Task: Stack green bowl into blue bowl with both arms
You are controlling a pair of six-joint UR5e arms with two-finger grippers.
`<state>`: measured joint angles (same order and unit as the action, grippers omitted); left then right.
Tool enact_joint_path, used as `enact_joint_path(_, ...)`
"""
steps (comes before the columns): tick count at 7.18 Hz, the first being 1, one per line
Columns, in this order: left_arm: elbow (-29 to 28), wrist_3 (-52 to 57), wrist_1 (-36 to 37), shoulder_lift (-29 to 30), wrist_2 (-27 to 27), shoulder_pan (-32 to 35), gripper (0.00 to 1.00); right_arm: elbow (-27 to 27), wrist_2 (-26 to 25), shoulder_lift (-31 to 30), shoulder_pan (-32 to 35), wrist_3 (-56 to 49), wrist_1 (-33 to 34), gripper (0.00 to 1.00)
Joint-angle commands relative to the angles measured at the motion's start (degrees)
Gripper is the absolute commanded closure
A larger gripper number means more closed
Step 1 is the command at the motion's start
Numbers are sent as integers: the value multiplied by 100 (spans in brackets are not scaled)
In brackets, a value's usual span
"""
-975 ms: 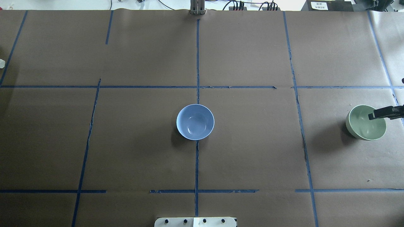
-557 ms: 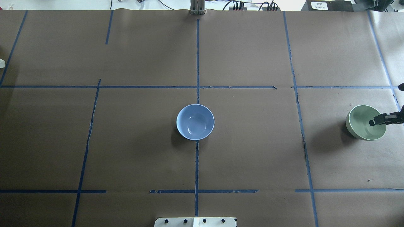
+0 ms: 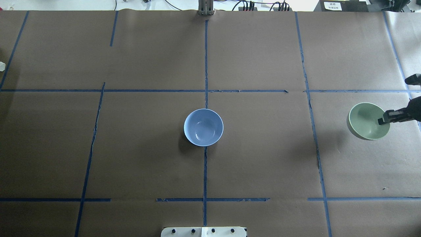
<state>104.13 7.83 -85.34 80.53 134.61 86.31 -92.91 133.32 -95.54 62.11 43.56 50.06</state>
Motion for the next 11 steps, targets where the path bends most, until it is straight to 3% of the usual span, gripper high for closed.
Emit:
enact_joint_path(1,-7,-1,0,15,-5,0,0,-665,10,1050,-250,1008,1581,100)
enact_joint_path(4,-50,-1,0,59,-5,0,0,-834,-743,3045,-1837,4152,2532,97)
enact_joint_path(6,-68,-1,0,59,4,0,0,-756,-1927,4057,-2884,5209,3288,96)
enact_joint_path(9,-68,-9,9,68,13,-9,0,-379,-2660,4404,-3486,5628,3282,91)
enact_joint_path(11,-42,-9,9,59,83,0,0,-281,-2689,4386,-3504,5673,3265,91)
